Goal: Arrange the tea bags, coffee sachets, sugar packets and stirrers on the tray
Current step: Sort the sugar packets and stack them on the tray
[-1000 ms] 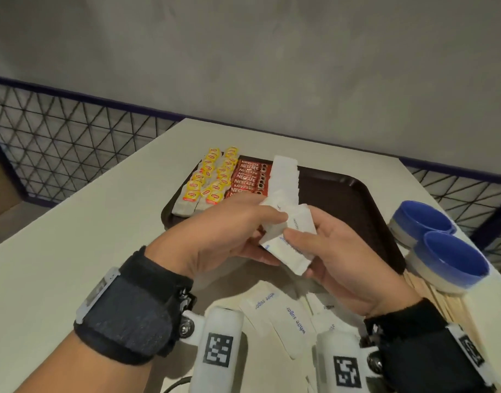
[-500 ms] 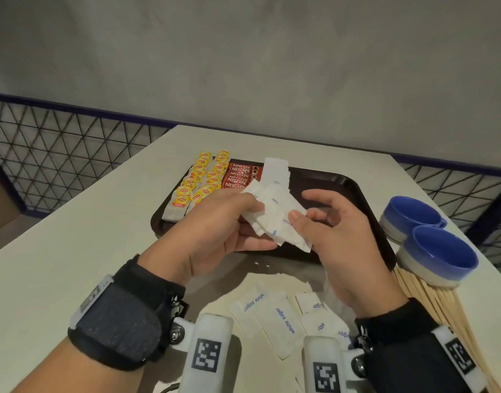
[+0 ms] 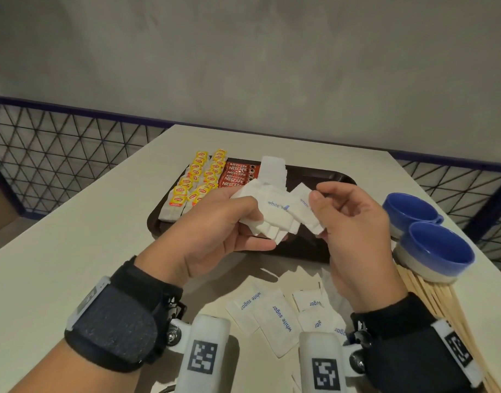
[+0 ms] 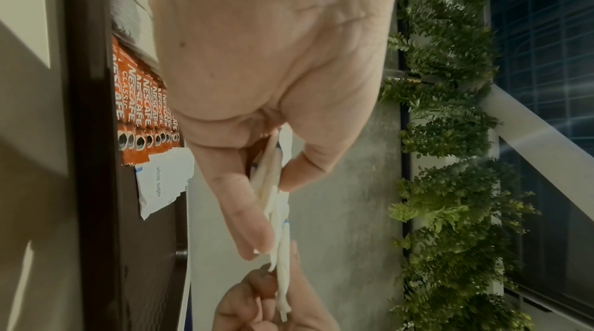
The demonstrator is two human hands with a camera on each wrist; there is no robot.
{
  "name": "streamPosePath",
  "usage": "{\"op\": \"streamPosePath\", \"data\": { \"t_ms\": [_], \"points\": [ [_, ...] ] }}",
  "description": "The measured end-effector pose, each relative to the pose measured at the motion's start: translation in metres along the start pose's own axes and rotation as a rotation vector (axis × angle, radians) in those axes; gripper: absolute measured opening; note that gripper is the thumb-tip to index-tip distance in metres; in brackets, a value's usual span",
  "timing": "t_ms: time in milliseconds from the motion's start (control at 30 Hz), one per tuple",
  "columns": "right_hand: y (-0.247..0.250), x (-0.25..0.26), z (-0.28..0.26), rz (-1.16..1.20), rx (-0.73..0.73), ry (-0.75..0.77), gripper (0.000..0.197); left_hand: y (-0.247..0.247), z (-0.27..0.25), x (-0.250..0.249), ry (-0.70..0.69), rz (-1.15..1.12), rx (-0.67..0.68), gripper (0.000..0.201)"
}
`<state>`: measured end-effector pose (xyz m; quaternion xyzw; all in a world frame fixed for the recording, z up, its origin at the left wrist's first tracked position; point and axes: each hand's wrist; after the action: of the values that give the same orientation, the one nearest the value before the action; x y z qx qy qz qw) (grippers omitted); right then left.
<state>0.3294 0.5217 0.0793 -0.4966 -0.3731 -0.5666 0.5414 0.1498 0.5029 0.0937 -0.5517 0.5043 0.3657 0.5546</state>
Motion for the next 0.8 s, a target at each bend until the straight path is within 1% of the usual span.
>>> {"op": "streamPosePath", "data": {
  "t_ms": [100,167,233,267,333,367,400,467,533,567,600,667,700,767,800],
  "points": [
    [0.006,0.006,0.004,0.231,-0.036,-0.136,0.020,0.002,0.002,0.001,-0.014,-0.024,-0.019,0.037],
    [0.009,0.011,0.007,0.406,-0.003,-0.279,0.025,0.003,0.002,0.001,-0.034,-0.041,-0.037,0.036],
    [0.010,0.016,0.007,0.542,0.099,-0.411,0.030,0.004,0.003,0.001,-0.051,-0.075,-0.064,0.038],
    [0.010,0.017,0.006,0.586,0.166,-0.458,0.035,0.004,0.003,0.000,-0.055,-0.101,-0.076,0.035],
    [0.010,0.017,0.005,0.611,0.307,-0.496,0.047,0.005,0.003,-0.001,-0.047,-0.157,-0.089,0.016],
    [0.010,0.016,0.004,0.605,0.371,-0.494,0.051,0.005,0.003,-0.001,-0.035,-0.175,-0.088,0.012],
    [0.009,0.015,0.004,0.597,0.424,-0.482,0.053,0.005,0.003,-0.001,-0.020,-0.182,-0.078,0.014],
    [0.007,0.015,0.002,0.578,0.491,-0.439,0.055,0.004,0.002,0.000,0.001,-0.155,-0.032,0.019],
    [0.004,0.016,-0.001,0.535,0.539,-0.383,0.058,0.004,0.002,0.002,0.020,-0.105,0.028,0.028],
    [0.003,0.016,-0.003,0.506,0.563,-0.352,0.057,0.004,0.002,0.003,0.034,-0.082,0.049,0.034],
    [0.002,0.016,-0.004,0.480,0.586,-0.324,0.054,0.004,0.003,0.004,0.049,-0.068,0.067,0.035],
    [0.001,0.015,-0.006,0.434,0.599,-0.284,0.045,0.003,0.003,0.006,0.070,-0.061,0.090,0.030],
    [0.001,0.014,-0.005,0.408,0.592,-0.271,0.040,0.003,0.003,0.006,0.075,-0.063,0.097,0.030],
    [0.001,0.013,-0.005,0.365,0.582,-0.244,0.033,0.003,0.004,0.007,0.070,-0.071,0.111,0.038],
    [0.001,0.012,-0.005,0.351,0.576,-0.233,0.032,0.003,0.004,0.007,0.063,-0.064,0.108,0.043]
  ]
}}
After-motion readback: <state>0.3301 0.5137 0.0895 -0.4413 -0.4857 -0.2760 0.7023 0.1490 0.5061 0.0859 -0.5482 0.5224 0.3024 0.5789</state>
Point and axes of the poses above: each hand's wrist, its own z-axis towards the middle knuckle, its own y-axis out of the back of the hand, x = y × z, and after that the axes turned 1 degree about z, right-handed
